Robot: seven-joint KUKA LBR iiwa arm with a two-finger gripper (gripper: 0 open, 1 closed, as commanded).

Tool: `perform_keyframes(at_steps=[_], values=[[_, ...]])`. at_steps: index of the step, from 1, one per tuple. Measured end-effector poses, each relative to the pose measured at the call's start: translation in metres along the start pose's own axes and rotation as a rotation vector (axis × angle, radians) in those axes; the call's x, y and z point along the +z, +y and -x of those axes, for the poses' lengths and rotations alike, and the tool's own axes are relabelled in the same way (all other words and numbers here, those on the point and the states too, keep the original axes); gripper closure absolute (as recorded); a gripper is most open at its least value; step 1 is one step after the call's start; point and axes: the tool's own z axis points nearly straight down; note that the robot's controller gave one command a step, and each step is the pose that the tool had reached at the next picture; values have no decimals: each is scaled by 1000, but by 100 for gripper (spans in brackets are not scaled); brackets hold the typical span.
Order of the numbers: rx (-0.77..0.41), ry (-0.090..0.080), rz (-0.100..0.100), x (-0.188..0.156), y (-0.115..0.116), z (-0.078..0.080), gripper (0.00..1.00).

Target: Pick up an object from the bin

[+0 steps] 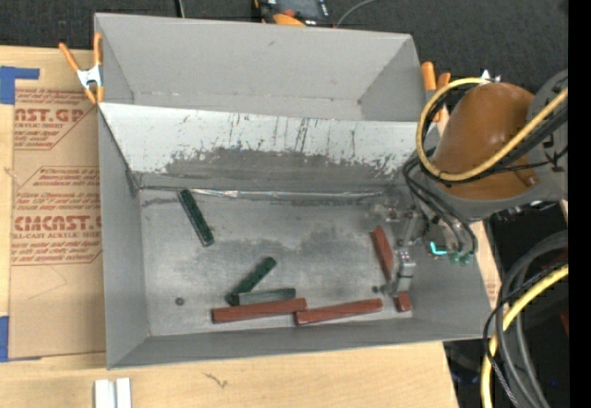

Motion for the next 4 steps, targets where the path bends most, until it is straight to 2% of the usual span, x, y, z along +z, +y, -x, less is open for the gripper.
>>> perform_keyframes(at_steps=[1,2,3,4], values=[[-184,-4,-1,44,-39,-10,0],[-629,-7,-2,91,-53,45,0],[-1176,-17,21,89,-44,63,0],[-1216,-23,3,87,-48,56,0]])
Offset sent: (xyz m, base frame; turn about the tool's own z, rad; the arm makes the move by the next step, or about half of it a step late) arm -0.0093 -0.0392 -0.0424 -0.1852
